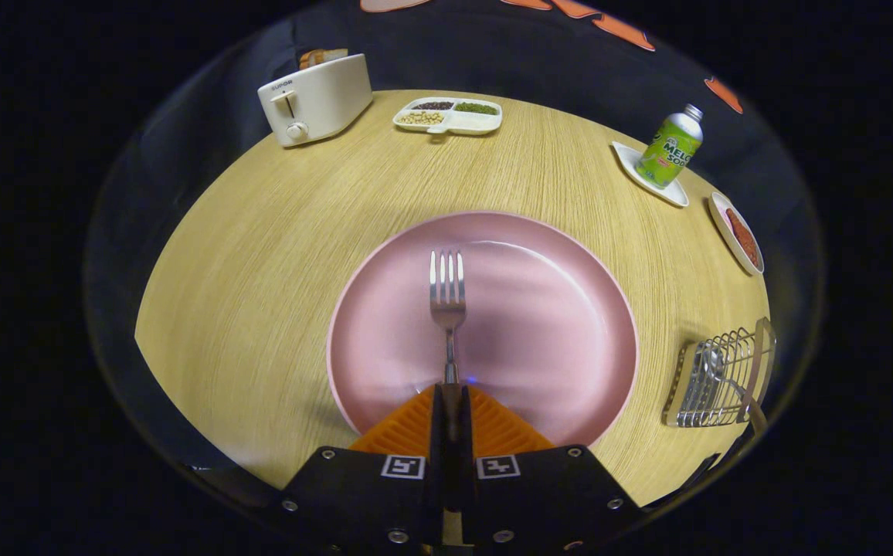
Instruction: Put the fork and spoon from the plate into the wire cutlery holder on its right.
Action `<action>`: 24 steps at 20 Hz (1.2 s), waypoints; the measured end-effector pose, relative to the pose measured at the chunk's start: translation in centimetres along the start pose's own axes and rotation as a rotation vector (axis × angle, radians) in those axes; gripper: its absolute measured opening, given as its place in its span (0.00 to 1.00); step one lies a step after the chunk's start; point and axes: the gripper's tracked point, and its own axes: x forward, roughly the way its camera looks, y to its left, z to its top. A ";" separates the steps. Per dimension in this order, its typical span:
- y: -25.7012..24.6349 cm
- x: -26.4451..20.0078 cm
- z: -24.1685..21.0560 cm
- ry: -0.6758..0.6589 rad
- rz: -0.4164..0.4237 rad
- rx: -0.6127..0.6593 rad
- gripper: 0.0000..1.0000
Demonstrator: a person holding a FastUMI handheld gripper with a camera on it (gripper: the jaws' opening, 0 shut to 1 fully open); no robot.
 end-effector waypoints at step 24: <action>-17.0 -14.5 2.6 -0.279 -0.200 0.198 0.05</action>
